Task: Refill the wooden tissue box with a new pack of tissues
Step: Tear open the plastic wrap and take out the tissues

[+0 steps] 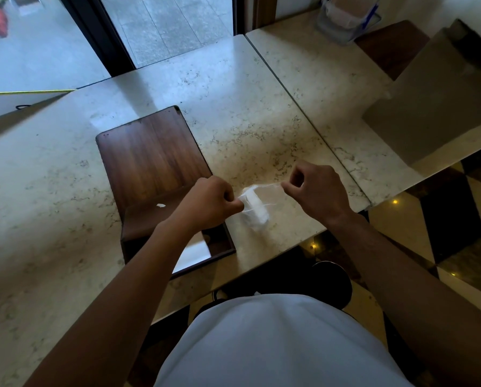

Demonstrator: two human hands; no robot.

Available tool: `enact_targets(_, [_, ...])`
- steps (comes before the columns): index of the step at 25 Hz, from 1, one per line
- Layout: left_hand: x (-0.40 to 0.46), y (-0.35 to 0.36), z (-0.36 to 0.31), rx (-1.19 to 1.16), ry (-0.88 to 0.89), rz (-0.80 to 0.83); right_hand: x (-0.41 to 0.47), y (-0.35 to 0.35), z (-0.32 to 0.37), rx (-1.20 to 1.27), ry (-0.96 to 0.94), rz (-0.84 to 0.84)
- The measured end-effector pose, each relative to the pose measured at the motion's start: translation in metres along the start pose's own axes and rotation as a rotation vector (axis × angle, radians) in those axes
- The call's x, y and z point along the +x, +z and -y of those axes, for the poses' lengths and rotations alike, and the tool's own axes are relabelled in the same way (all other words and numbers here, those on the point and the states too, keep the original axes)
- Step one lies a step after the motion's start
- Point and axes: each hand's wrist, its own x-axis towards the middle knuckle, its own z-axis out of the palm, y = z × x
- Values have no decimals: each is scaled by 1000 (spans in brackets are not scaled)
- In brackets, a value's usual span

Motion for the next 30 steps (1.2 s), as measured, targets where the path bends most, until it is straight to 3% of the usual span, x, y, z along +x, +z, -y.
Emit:
enact_targets(6, [0,20,-16,-387,-180,-19,-5,-3,25,176,-247,6])
enact_targets(9, [-3,32,-20,-513,-221,-25,-7,-4,37,173,-296,171])
enact_targets(13, [-5,39,-21,-516,-218,-63,-6,8,37,-77,-197,407])
enact_targets(21, [-13,45,-24,-432,-135,-131,9,21,46,-32,-98,805])
enact_targets(24, [-17,48,-23,-422,-127,-119,12,30,46,-156,-64,791])
enact_targets(28, [-18,52,-22,-462,-121,-128,7,39,46,-270,19,533])
enact_targets(30, [-18,57,-18,-501,-137,-106,5,39,43,-244,96,480])
